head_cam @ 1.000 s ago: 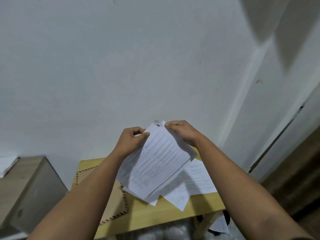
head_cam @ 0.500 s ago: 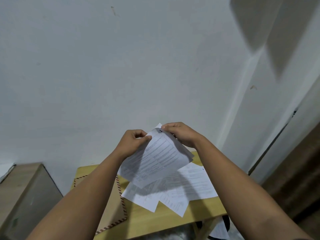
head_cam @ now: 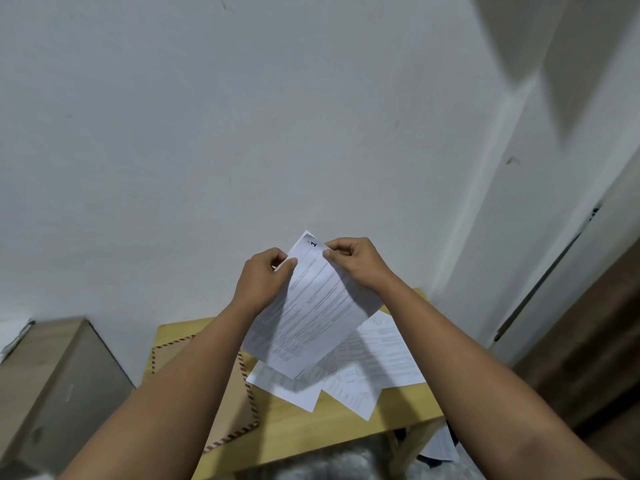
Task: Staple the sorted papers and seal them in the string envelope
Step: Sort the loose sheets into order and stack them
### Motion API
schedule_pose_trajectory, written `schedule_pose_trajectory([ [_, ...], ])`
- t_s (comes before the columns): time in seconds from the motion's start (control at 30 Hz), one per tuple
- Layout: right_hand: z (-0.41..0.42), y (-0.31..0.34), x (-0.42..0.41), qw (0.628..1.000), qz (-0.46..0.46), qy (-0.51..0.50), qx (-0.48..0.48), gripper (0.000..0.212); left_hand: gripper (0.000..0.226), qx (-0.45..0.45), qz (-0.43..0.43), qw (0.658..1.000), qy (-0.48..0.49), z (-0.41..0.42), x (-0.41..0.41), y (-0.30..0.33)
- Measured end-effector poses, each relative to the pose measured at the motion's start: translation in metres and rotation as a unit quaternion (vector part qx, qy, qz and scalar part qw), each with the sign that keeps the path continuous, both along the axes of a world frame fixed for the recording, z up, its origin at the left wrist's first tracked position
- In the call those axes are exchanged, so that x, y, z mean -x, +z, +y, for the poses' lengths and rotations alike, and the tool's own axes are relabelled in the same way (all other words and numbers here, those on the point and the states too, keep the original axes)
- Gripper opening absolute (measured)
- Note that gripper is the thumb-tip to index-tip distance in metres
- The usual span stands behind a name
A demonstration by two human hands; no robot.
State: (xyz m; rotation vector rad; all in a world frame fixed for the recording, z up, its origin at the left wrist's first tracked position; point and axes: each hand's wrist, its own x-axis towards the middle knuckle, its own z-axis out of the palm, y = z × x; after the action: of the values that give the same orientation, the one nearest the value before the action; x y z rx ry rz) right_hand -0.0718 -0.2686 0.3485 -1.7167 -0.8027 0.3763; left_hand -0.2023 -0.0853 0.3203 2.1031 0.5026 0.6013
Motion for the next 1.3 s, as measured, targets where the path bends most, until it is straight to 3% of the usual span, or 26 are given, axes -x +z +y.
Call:
schedule_pose_trajectory([
  [0.2,-0.004,-0.031,0.004,0.998,0.024,-0.057,-0.029,0.021,0.019,-0.145,0.017,0.989,0.021,-0.008,-0.015,-0.022],
  [0.27,-0.009,-0.048,0.004,0.996,0.046,-0.066,-0.038,0.025,0.013,-0.11,0.019,0.994,-0.011,-0.012,-0.022,-0.034],
  [0.33,-0.014,-0.069,-0.001,0.992,0.084,-0.088,-0.042,0.028,0.004,-0.012,0.03,0.998,-0.053,-0.014,-0.028,-0.049],
  [0.47,-0.025,-0.122,-0.023,0.983,0.135,-0.123,-0.007,0.037,0.044,0.098,0.102,0.985,-0.098,-0.014,-0.043,-0.084],
  [0.73,-0.02,-0.204,-0.08,0.975,0.137,-0.074,0.155,0.033,0.037,0.112,0.23,0.962,-0.097,-0.017,-0.105,-0.166],
  [0.9,-0.022,-0.247,-0.122,0.959,0.225,-0.075,0.156,0.03,0.036,0.171,0.255,0.949,-0.071,-0.024,-0.144,-0.202],
  [1.0,-0.029,-0.267,-0.147,0.949,0.267,-0.062,0.156,0.033,0.026,0.196,0.319,0.926,-0.055,-0.025,-0.158,-0.222],
  [1.13,-0.034,-0.289,-0.176,0.912,0.329,0.025,0.242,0.047,0.015,0.154,0.374,0.913,-0.052,-0.027,-0.16,-0.241],
  [1.3,-0.038,-0.301,-0.208,0.881,0.317,0.061,0.347,0.035,0.025,0.142,0.385,0.911,-0.037,-0.019,-0.155,-0.25],
])
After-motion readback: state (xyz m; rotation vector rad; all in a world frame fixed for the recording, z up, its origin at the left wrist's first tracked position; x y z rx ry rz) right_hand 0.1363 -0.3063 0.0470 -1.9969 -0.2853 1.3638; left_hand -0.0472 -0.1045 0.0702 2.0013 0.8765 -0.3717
